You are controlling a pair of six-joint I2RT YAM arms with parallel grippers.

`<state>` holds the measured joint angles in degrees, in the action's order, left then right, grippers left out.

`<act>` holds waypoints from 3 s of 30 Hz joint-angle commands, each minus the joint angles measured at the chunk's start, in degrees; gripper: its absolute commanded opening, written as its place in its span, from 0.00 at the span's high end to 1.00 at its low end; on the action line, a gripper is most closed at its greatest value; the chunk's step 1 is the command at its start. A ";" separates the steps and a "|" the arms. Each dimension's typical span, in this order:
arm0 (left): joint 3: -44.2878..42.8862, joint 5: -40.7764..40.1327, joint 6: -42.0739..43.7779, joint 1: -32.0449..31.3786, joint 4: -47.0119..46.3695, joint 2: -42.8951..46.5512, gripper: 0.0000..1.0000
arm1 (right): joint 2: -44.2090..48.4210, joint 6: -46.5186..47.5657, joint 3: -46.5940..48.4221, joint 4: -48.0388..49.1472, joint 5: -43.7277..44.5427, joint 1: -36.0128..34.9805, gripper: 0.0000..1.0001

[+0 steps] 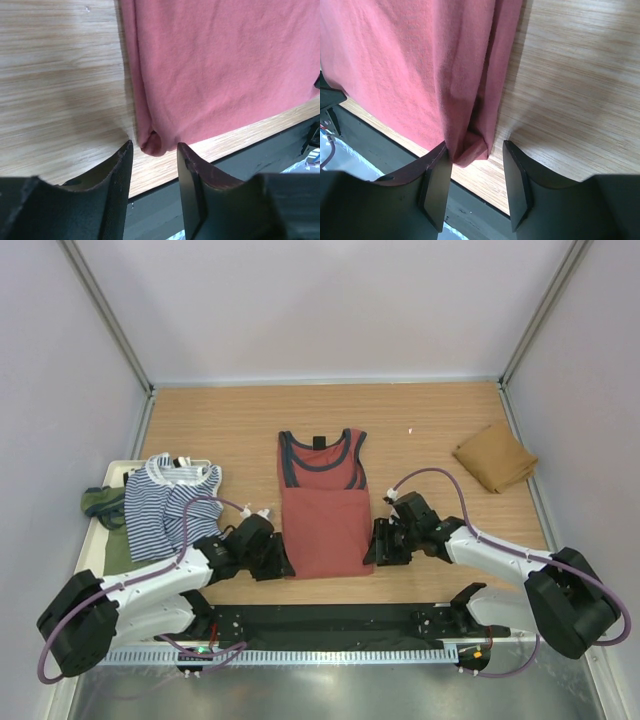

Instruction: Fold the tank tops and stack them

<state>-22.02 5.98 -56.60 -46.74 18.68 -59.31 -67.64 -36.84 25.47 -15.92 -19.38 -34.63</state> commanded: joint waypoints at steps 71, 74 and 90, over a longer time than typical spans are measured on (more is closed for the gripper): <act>-28.16 -14.69 -3.00 -2.49 19.38 14.84 1.00 | -4.43 8.36 41.93 -23.19 12.52 0.35 0.98; -29.65 -10.91 -0.27 4.69 19.56 12.99 1.00 | -6.36 8.80 44.13 -22.14 11.47 2.46 0.98; -30.71 6.06 2.99 16.95 12.70 5.42 1.00 | -17.36 10.82 51.34 -20.46 7.07 6.60 0.98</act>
<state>-49.80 9.04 -55.09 -30.24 32.56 -55.90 -86.32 -27.51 74.37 -37.87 -12.36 -28.58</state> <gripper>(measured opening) 0.010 0.037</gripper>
